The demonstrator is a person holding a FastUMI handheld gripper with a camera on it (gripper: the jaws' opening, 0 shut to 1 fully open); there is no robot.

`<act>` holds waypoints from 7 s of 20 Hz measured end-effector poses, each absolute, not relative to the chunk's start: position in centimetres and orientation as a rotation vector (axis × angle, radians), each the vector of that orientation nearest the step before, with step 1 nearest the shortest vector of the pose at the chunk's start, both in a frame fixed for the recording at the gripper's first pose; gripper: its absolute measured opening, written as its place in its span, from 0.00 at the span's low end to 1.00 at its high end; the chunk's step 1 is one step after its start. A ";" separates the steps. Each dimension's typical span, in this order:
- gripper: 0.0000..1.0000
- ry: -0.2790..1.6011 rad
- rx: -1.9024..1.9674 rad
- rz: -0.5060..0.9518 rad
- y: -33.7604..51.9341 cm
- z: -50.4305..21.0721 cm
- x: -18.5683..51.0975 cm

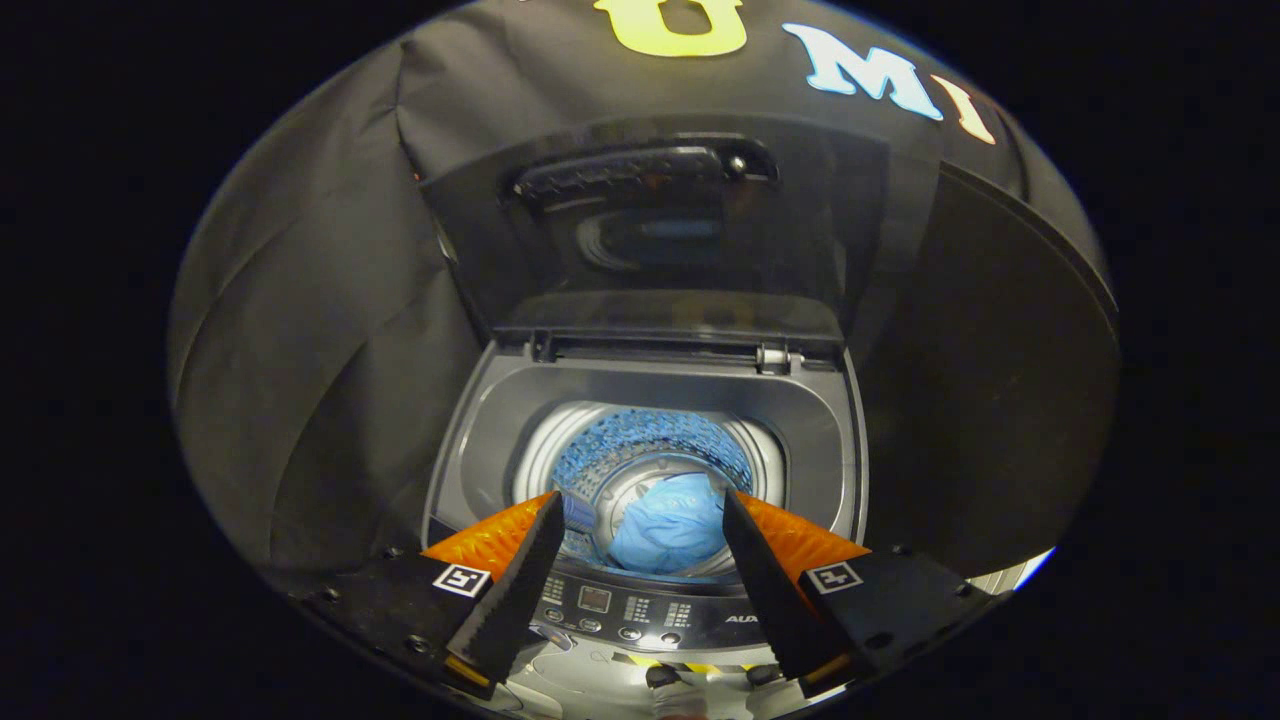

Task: Put the clothes into the washing machine and then close the washing machine lid.

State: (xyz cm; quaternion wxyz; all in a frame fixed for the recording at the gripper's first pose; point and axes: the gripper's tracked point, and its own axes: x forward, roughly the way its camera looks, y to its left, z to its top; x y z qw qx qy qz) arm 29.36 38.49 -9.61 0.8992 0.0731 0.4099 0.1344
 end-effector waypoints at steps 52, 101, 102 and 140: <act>0.99 0.443 0.133 0.142 39.4 2.7 48.8; 0.99 0.316 0.087 0.190 36.6 -4.5 29.3; 0.99 0.298 0.086 0.190 35.9 -4.0 29.1; 0.99 -0.125 -0.032 -0.038 4.1 14.2 16.5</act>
